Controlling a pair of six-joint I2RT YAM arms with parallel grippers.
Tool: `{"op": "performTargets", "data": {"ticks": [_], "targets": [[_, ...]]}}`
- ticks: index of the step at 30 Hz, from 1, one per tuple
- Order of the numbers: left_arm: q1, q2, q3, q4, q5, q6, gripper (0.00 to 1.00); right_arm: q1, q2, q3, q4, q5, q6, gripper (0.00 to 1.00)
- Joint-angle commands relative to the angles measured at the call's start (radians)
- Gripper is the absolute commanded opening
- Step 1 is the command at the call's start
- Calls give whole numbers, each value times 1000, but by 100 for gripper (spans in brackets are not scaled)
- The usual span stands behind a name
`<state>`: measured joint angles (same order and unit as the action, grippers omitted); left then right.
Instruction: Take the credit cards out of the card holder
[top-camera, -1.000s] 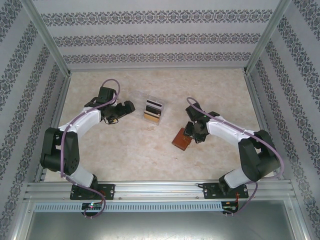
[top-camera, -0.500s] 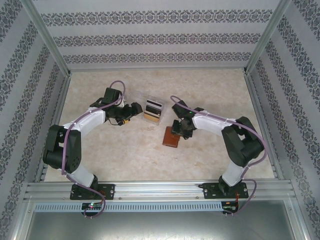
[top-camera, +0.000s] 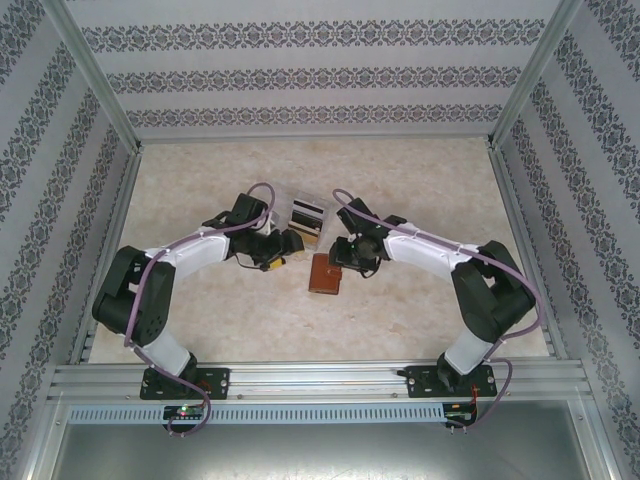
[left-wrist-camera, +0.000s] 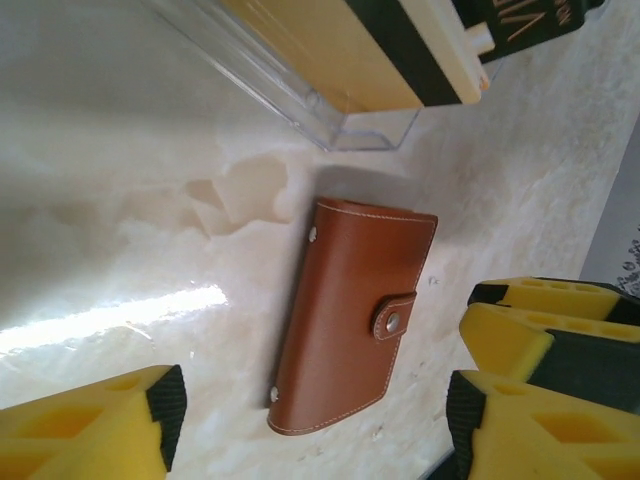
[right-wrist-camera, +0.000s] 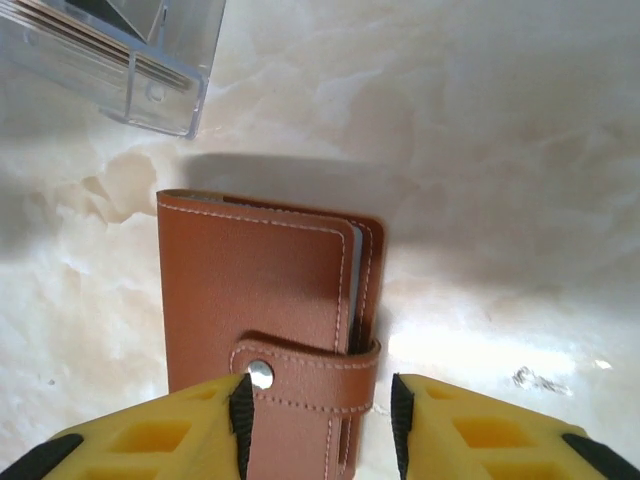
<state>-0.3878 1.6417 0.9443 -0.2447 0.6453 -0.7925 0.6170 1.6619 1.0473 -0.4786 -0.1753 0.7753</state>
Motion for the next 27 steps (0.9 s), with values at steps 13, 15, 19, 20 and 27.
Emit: {"op": "performTargets", "data": {"ticks": [13, 15, 19, 20, 27], "targets": [[-95, 101, -19, 130, 29, -110, 50, 7, 80, -15, -21, -36, -2, 30], [-104, 114, -17, 145, 34, -116, 49, 6, 91, -17, -22, -32, -3, 29], [-115, 139, -9, 142, 40, -111, 48, 7, 103, -22, -26, -25, -5, 28], [-117, 146, -9, 142, 40, -108, 48, 7, 107, -24, -28, -22, -7, 28], [-127, 152, -29, 208, 65, -75, 46, 7, 136, -35, -15, -21, -13, 28]]}}
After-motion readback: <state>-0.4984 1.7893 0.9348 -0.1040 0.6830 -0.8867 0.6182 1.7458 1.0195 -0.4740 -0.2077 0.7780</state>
